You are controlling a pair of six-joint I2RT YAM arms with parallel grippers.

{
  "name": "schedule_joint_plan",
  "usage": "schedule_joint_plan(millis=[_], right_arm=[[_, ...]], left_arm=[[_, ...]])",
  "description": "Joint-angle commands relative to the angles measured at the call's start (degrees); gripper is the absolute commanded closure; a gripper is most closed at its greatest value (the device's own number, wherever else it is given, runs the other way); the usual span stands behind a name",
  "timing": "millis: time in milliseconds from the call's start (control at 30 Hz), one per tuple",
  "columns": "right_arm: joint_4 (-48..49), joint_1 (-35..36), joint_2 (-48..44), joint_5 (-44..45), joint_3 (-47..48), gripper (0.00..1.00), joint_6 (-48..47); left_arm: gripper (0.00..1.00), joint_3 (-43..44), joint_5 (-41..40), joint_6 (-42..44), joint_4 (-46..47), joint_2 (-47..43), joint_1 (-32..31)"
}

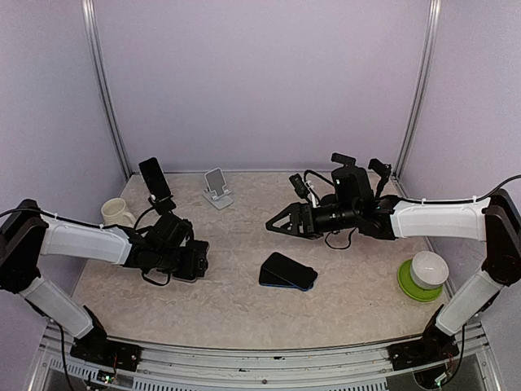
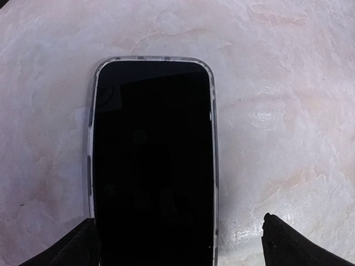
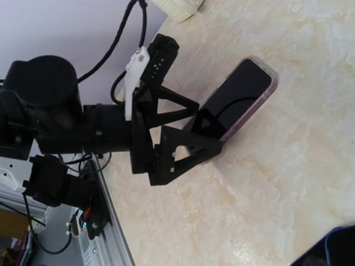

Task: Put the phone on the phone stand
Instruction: Pick up the phone from the center of the board.

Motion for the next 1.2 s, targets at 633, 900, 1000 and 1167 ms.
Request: schedule_joint_plan(millis=[633, 900, 1000, 1167], right_arm=[[1.5, -0.3, 0.3, -1.2, 0.0, 0.00, -0.2], [1.5, -0.4, 0.3, -1.2, 0.0, 0.00, -0.2], [1.6, -0.3, 0.4, -1.3, 0.0, 0.00, -0.1], [1.7, -0.3, 0.5, -1.4, 0.1, 0.00, -0.1]], left_arm=[[0.01, -3.3, -5.0, -0.2, 0.1, -2.9, -1.9], [0.01, -4.3, -2.5, 0.1, 1.3, -1.2, -1.8], [0.01, -4.1, -1.9, 0.2, 1.1, -0.3, -1.8], [0.03, -4.0, -1.2, 0.5, 0.6, 0.2, -1.8]])
